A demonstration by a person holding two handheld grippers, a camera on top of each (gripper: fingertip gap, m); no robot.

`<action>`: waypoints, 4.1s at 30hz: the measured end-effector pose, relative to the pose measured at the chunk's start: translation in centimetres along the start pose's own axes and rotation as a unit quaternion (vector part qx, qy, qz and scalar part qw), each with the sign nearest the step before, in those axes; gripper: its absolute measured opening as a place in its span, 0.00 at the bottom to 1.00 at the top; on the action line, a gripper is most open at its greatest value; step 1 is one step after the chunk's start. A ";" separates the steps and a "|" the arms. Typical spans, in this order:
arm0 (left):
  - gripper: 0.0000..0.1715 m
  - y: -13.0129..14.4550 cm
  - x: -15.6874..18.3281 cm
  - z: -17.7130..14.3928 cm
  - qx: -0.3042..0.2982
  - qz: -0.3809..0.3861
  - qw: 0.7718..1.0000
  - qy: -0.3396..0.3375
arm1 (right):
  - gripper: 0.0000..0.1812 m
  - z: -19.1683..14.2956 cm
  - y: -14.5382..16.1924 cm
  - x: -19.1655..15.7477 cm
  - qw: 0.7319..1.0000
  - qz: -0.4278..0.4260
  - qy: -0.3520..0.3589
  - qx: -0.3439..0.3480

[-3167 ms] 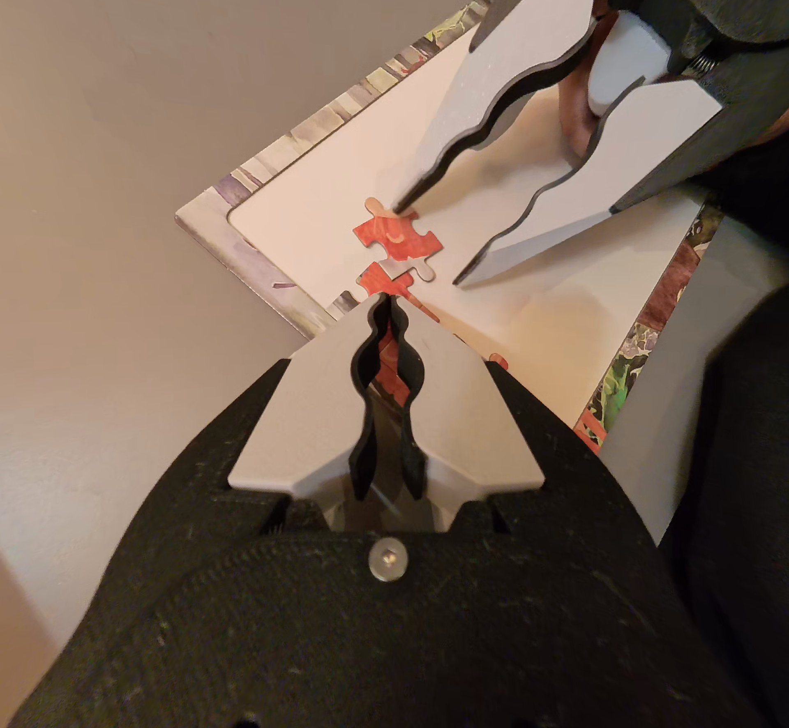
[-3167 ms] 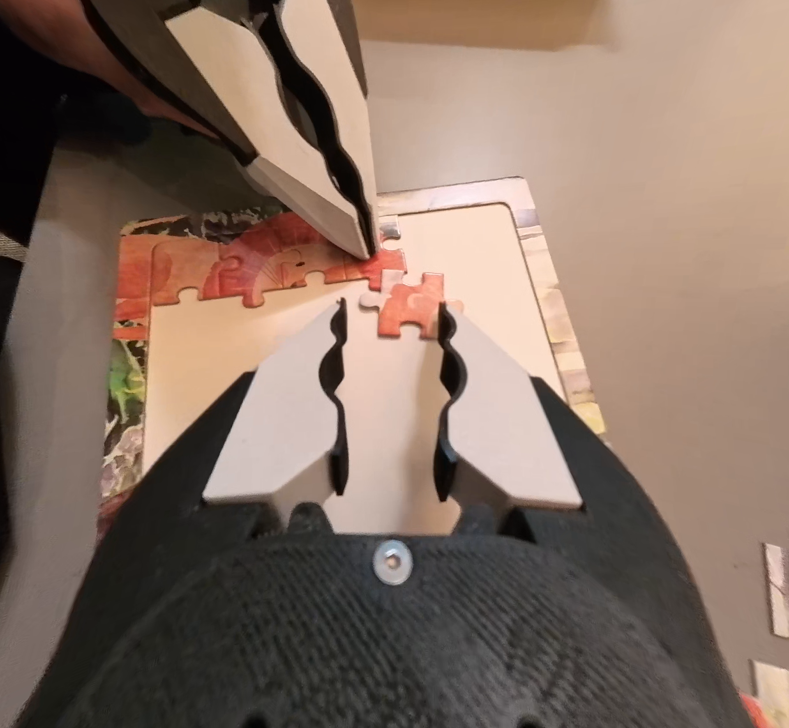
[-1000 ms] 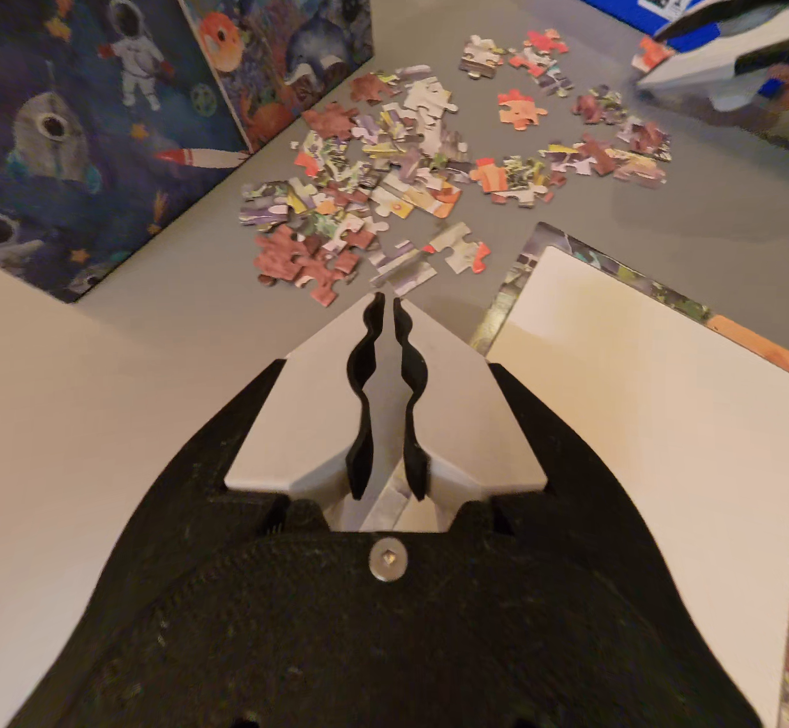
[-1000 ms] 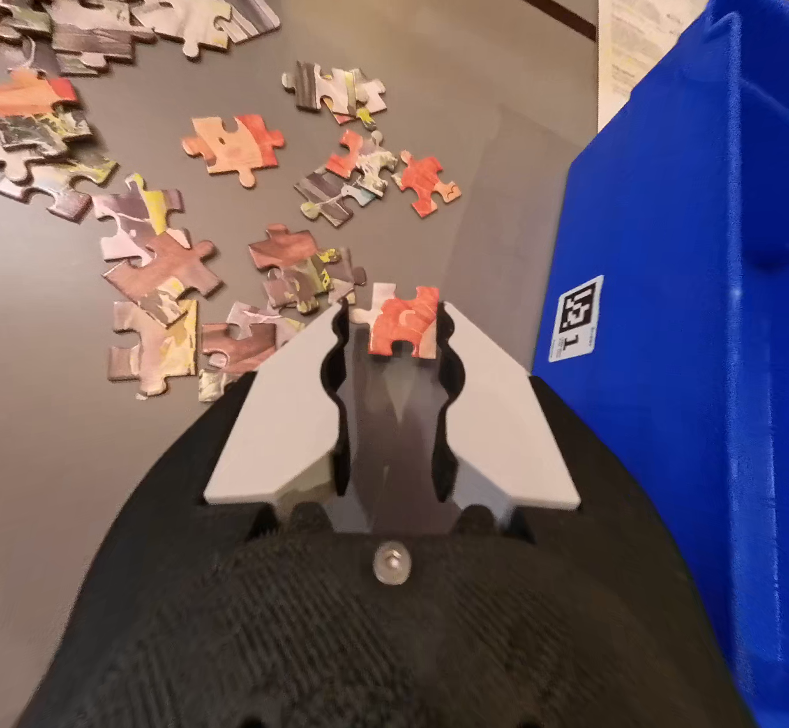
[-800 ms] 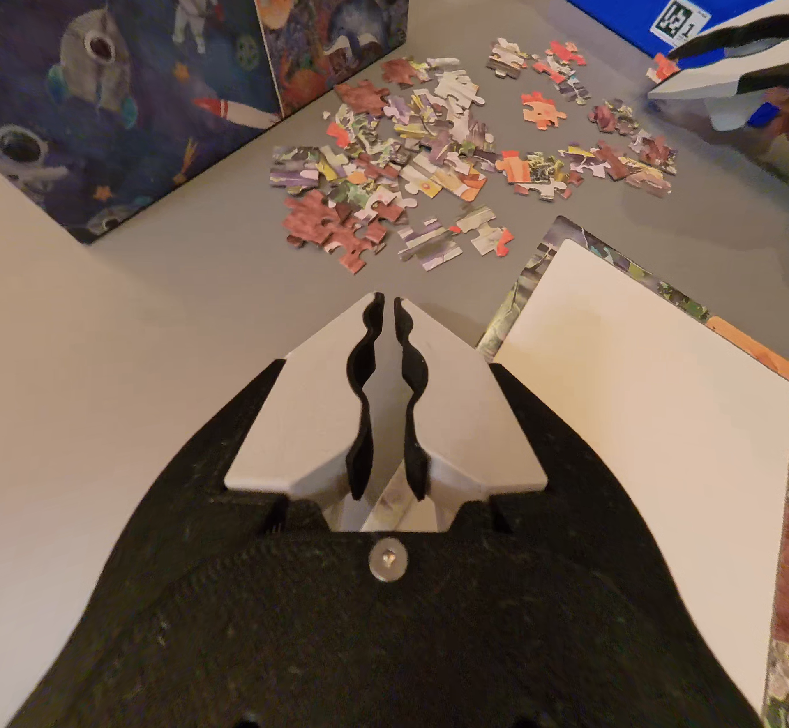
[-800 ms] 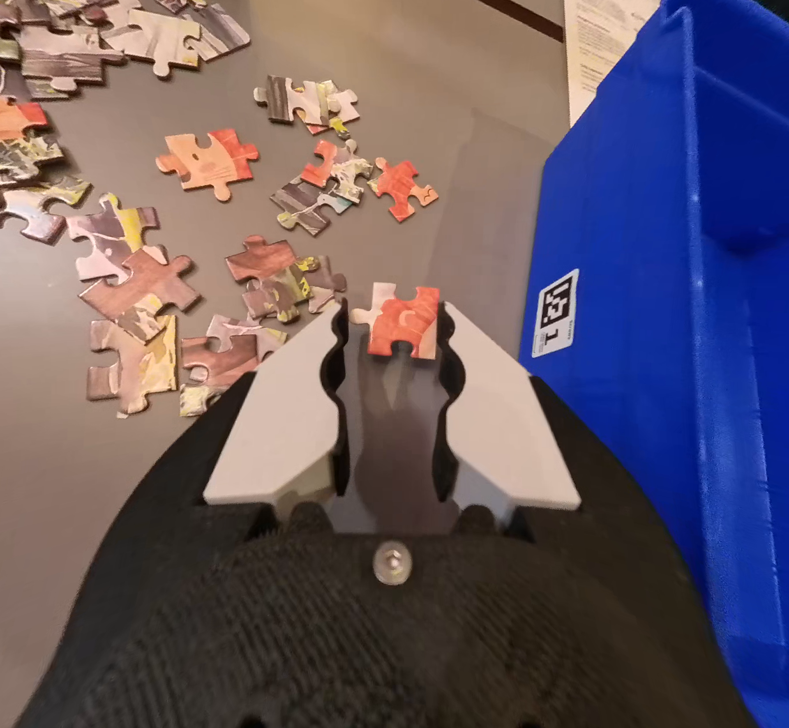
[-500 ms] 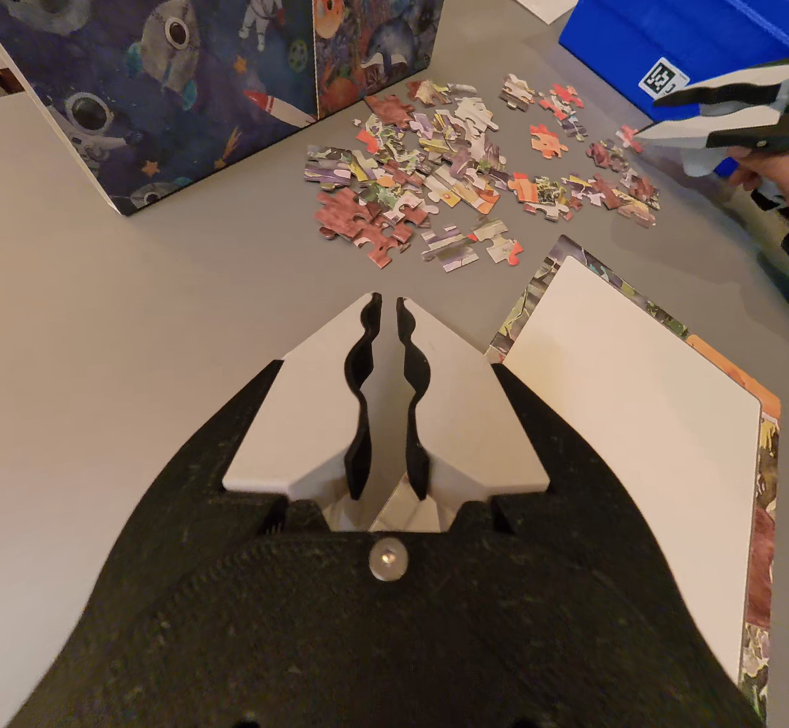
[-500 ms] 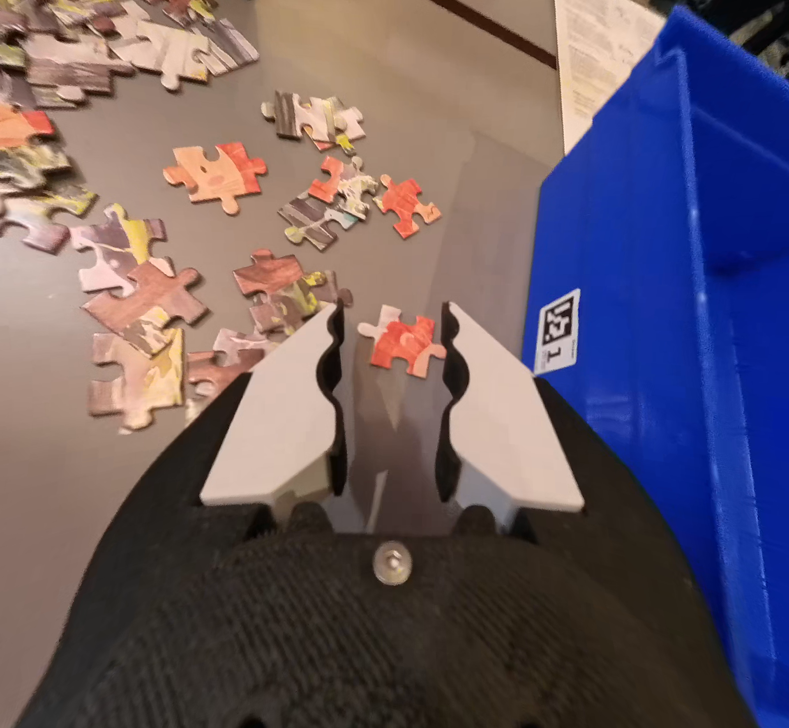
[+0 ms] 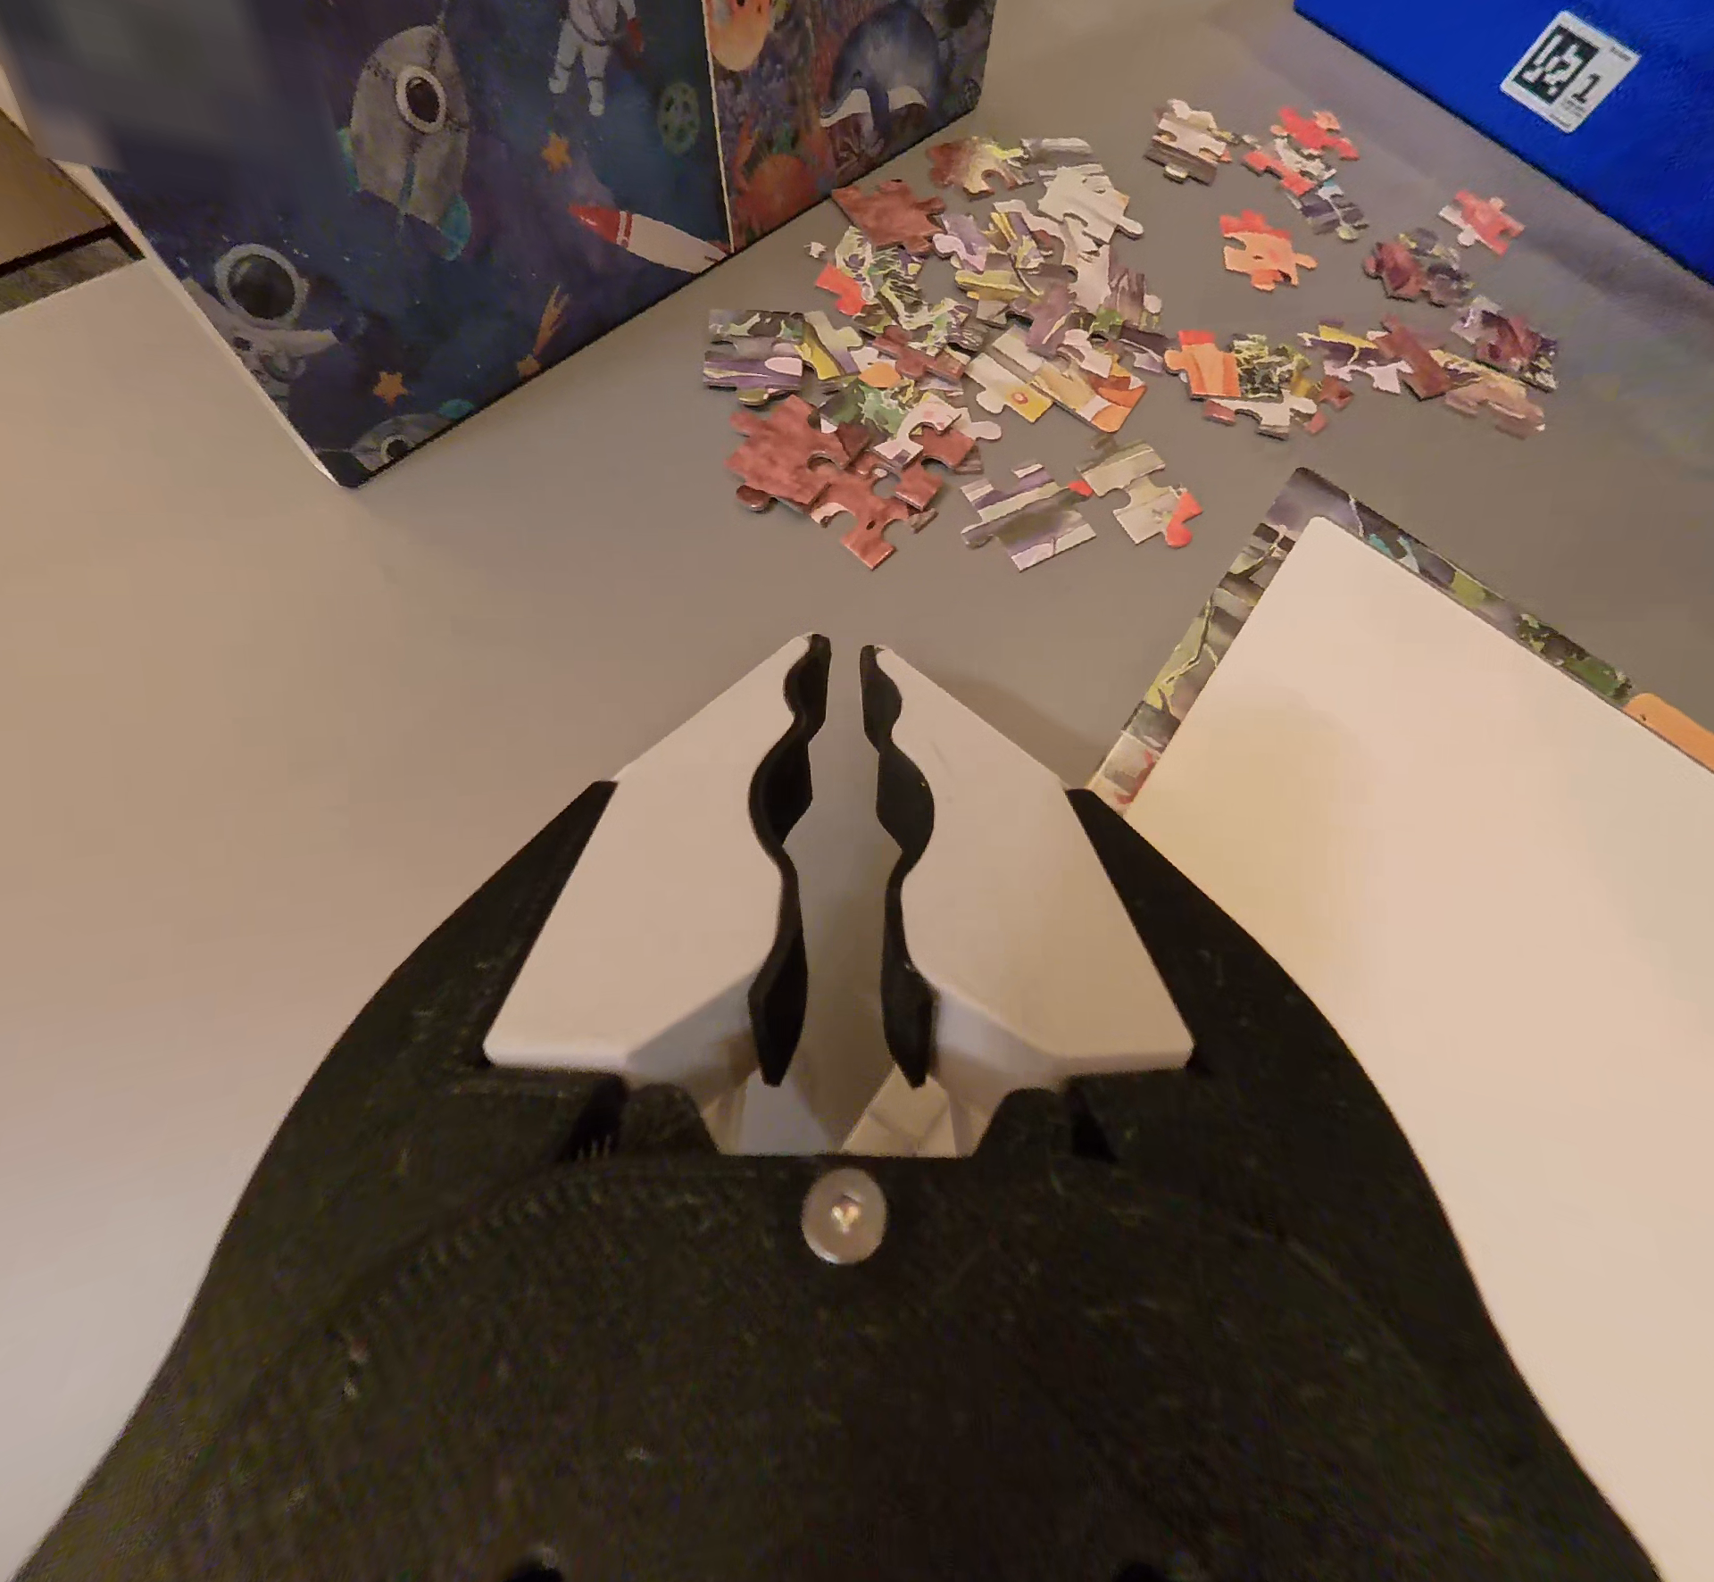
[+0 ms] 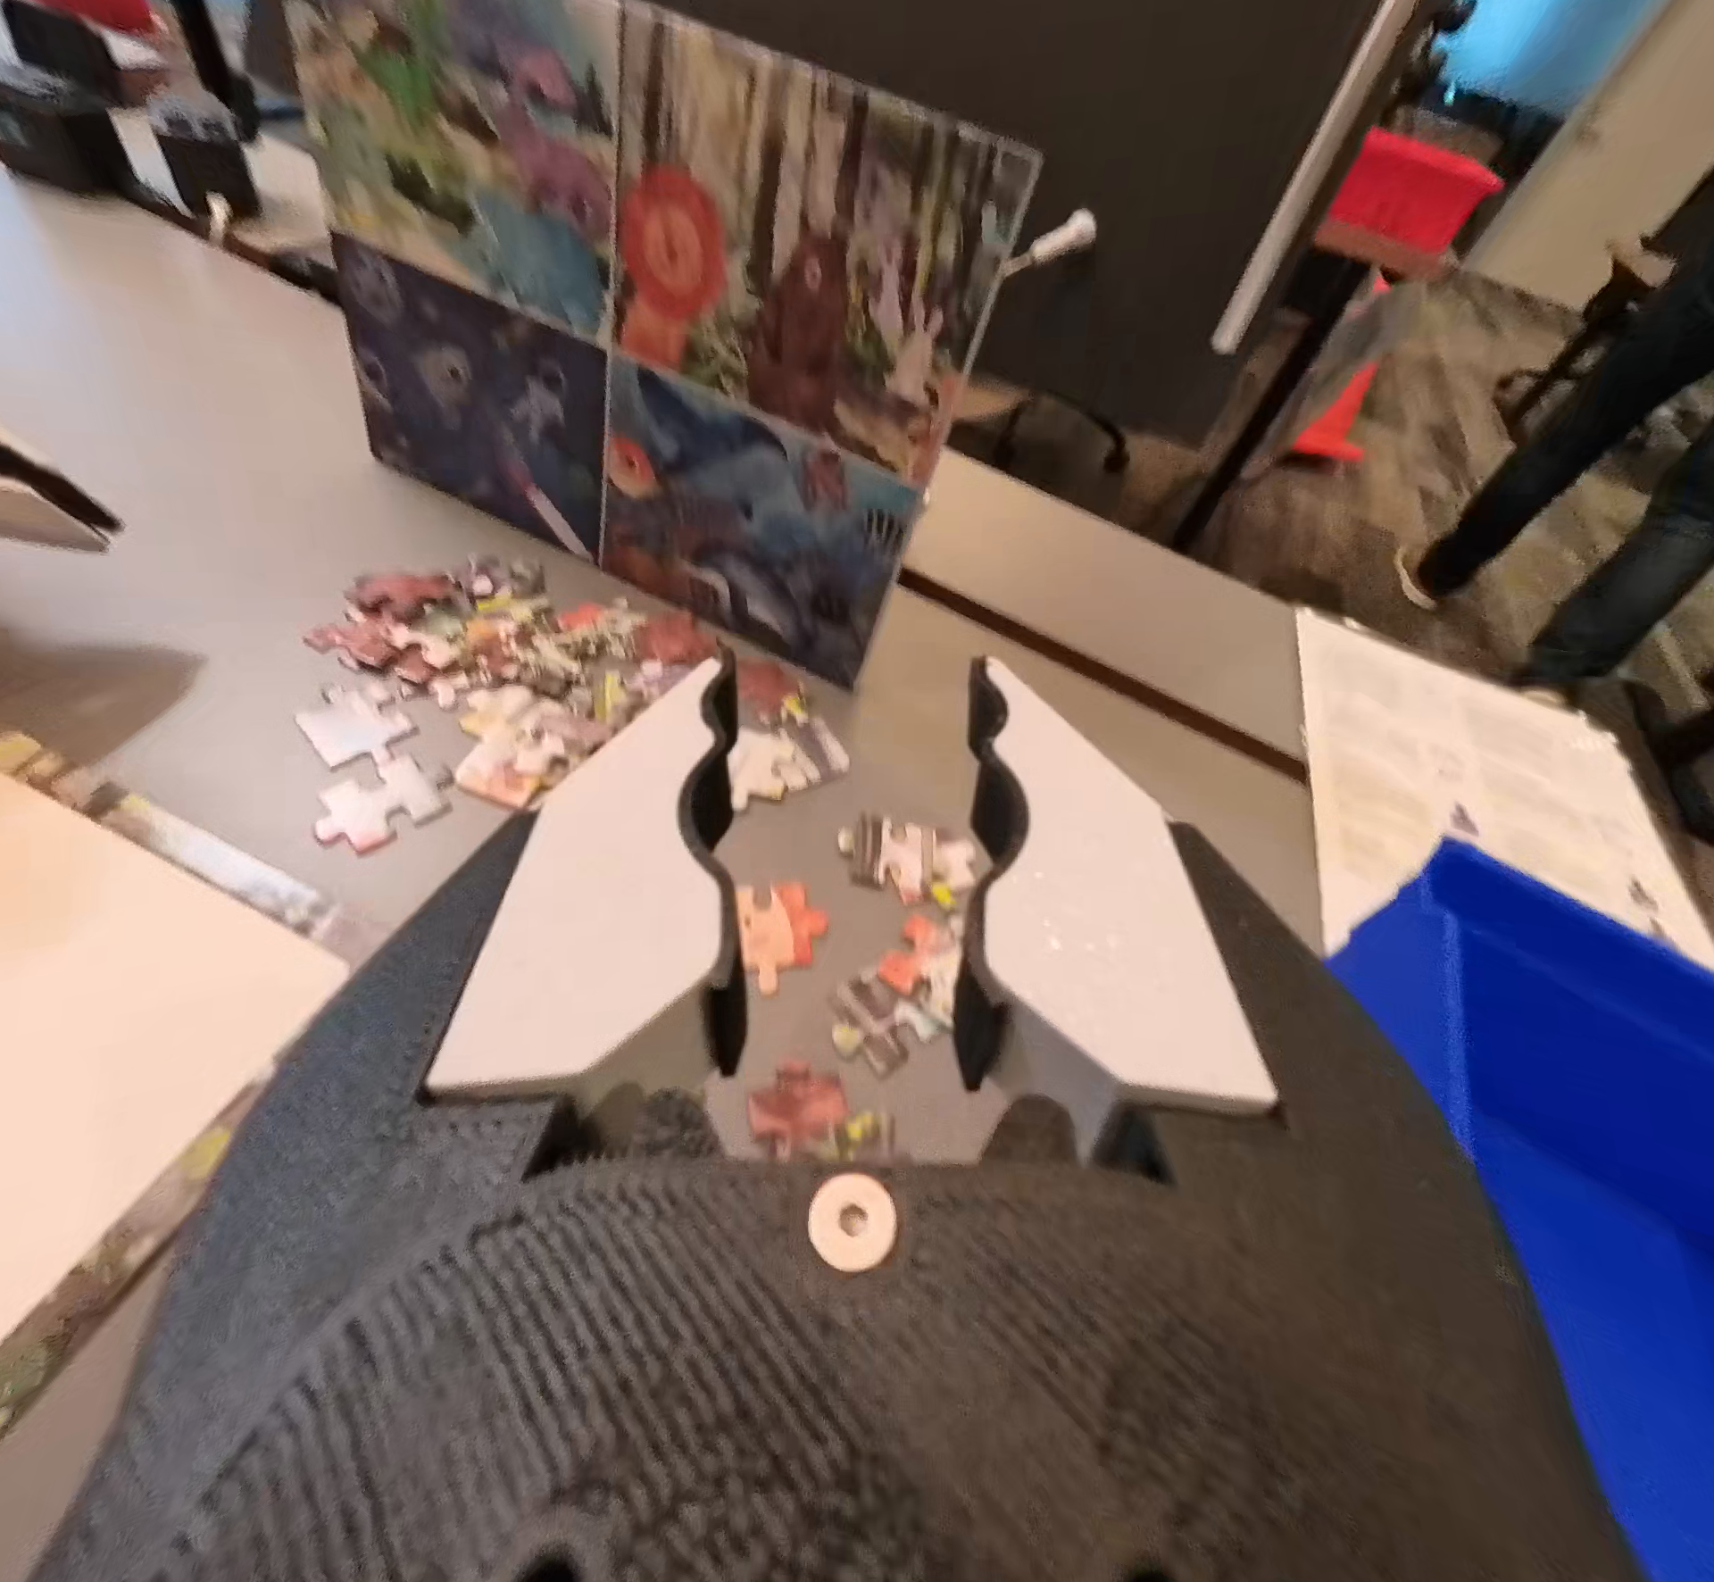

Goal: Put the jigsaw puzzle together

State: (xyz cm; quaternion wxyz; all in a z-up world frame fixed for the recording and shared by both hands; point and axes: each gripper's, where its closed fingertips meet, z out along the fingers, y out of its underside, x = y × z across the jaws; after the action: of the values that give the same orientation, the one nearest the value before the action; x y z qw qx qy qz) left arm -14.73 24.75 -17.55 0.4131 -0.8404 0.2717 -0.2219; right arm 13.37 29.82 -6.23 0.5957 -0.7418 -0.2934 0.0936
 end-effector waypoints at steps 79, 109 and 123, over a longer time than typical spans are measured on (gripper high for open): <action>0.05 3.4 -1.5 2.4 -0.090 0.125 0.983 -0.097 | 0.17 4.9 12.0 -11.4 0.950 0.030 -0.241 -0.195; 0.05 3.3 -1.5 2.4 -0.090 0.120 0.984 -0.092 | 0.11 4.0 7.7 -12.0 0.963 0.014 -0.254 -0.089; 0.06 3.3 -1.5 2.3 -0.086 0.079 0.991 -0.064 | 0.11 3.4 6.6 -13.4 0.956 0.014 -0.288 -0.058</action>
State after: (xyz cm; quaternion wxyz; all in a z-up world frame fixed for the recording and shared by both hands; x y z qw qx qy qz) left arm -15.37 25.36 -21.72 0.3718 -0.8611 0.3287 -0.1105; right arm 3.02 24.51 -16.15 0.4403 -0.7207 -0.4475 0.2942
